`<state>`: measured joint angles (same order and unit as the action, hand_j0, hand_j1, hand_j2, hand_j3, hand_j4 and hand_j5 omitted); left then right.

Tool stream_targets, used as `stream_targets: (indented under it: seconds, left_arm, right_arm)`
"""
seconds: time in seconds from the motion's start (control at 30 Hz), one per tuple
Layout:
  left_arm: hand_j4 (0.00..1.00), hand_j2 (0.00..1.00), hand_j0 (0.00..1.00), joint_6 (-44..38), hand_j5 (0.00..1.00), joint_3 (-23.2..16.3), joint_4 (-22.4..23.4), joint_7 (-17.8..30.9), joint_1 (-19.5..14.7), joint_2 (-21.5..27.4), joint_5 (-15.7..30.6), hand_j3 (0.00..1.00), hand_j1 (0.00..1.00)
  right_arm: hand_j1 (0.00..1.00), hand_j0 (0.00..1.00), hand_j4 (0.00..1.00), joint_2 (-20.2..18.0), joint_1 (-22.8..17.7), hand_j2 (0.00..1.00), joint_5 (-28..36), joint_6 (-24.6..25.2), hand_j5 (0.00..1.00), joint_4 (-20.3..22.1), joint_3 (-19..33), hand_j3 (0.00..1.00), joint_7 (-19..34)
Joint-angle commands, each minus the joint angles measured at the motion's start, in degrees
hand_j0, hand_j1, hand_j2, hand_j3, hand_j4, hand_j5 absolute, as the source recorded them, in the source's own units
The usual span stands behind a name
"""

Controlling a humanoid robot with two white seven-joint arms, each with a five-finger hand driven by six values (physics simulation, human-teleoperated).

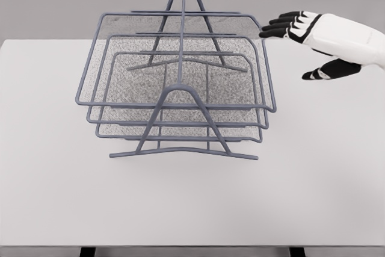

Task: Pull out the upper folder box with right arm

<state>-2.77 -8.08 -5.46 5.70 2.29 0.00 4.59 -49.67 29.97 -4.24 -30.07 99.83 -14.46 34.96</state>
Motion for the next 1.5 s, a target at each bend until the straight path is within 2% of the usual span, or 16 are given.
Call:
stream_targets:
  seconds: [0.0,0.07,0.1,0.13,0.2,0.27,0.47,0.5,0.67,0.97,1.47]
  left_arm:
    - [1.00,1.00,1.00,0.0,1.00,0.0,0.0,0.0,0.0,0.0,0.1,1.00,1.00]
    - [1.00,1.00,1.00,0.0,1.00,0.0,0.0,0.0,0.0,0.0,0.0,1.00,1.00]
    - [1.00,1.00,1.00,0.0,1.00,0.0,0.0,0.0,0.0,0.0,0.0,1.00,1.00]
    - [1.00,1.00,1.00,0.0,1.00,0.0,0.0,0.0,0.0,0.0,0.0,1.00,1.00]
    - [1.00,1.00,1.00,0.0,1.00,0.0,0.0,0.0,0.0,0.0,0.1,1.00,1.00]
    - [1.00,1.00,1.00,0.0,1.00,0.0,0.0,0.0,0.0,0.0,0.0,1.00,1.00]
    - [1.00,1.00,1.00,0.0,1.00,0.0,0.0,0.0,0.0,0.0,0.0,1.00,1.00]
    - [1.00,1.00,1.00,0.0,1.00,0.0,0.0,0.0,0.0,0.0,0.0,1.00,1.00]
    - [1.00,1.00,1.00,0.0,1.00,0.0,0.0,0.0,0.0,0.0,0.0,1.00,1.00]
    - [1.00,1.00,1.00,0.0,1.00,0.0,0.0,0.0,0.0,0.0,0.1,1.00,1.00]
    - [1.00,1.00,1.00,0.0,1.00,0.0,0.0,0.1,0.0,0.0,0.0,1.00,1.00]
  right_arm:
    - [1.00,1.00,1.00,-0.2,0.0,1.00,0.2,0.4,1.00,0.0,0.3,1.00,0.0]
    - [1.00,1.00,1.00,0.5,0.4,1.00,-1.8,0.7,1.00,-1.8,0.1,1.00,0.0]
    - [1.00,1.00,1.00,0.7,0.4,1.00,-10.4,1.2,1.00,-2.1,-0.3,1.00,0.0]
    - [1.00,1.00,1.00,2.5,0.6,1.00,-16.6,0.5,1.00,-2.2,-0.4,1.00,0.0]
    - [1.00,1.00,1.00,2.9,0.9,1.00,-16.9,-4.9,1.00,-2.8,-1.2,1.00,0.0]
    - [1.00,1.00,1.00,3.0,1.2,1.00,-16.9,-4.9,1.00,-5.5,-2.8,1.00,0.0]
    - [1.00,1.00,1.00,3.7,3.2,1.00,-16.9,-4.9,1.00,-6.4,-7.1,1.00,0.0]
    - [1.00,1.00,1.00,4.8,3.6,1.00,-16.9,-4.9,1.00,-7.6,-8.5,1.00,0.0]
    - [1.00,1.00,1.00,5.1,4.4,1.00,-17.0,-4.9,1.00,-8.5,-10.3,1.00,0.0]
    - [1.00,1.00,1.00,3.4,4.3,1.00,-17.1,-4.9,1.00,-9.2,-11.7,1.00,0.0]
    - [1.00,1.00,1.00,-1.7,4.0,1.00,-16.9,-4.9,1.00,-8.7,-11.4,1.00,0.0]
